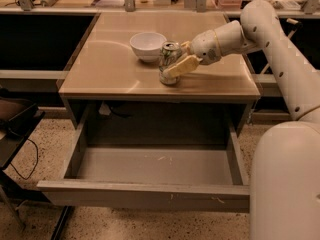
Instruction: Place 7up can into top drawer
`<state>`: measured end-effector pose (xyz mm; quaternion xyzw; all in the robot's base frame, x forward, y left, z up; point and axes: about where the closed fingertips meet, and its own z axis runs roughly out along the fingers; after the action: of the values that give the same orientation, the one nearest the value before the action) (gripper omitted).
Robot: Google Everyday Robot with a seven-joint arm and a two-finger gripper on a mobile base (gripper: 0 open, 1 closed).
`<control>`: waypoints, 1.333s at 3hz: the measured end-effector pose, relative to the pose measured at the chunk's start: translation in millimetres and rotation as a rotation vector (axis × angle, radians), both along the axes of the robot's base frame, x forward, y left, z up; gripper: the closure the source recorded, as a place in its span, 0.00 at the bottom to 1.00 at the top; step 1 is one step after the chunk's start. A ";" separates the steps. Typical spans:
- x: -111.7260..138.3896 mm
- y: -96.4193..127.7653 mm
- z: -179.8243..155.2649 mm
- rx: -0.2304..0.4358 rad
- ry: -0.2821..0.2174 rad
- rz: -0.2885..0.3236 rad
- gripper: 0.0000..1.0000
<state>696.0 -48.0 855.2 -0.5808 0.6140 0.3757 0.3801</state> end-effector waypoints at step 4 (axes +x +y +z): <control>-78.7 -43.6 106.3 -0.014 -0.236 -0.163 1.00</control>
Offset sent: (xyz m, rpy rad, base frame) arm -0.0073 -0.0045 0.0025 -0.0148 -0.0020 -0.0059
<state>617.4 -91.6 961.4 -0.5720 0.6126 0.2683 0.4749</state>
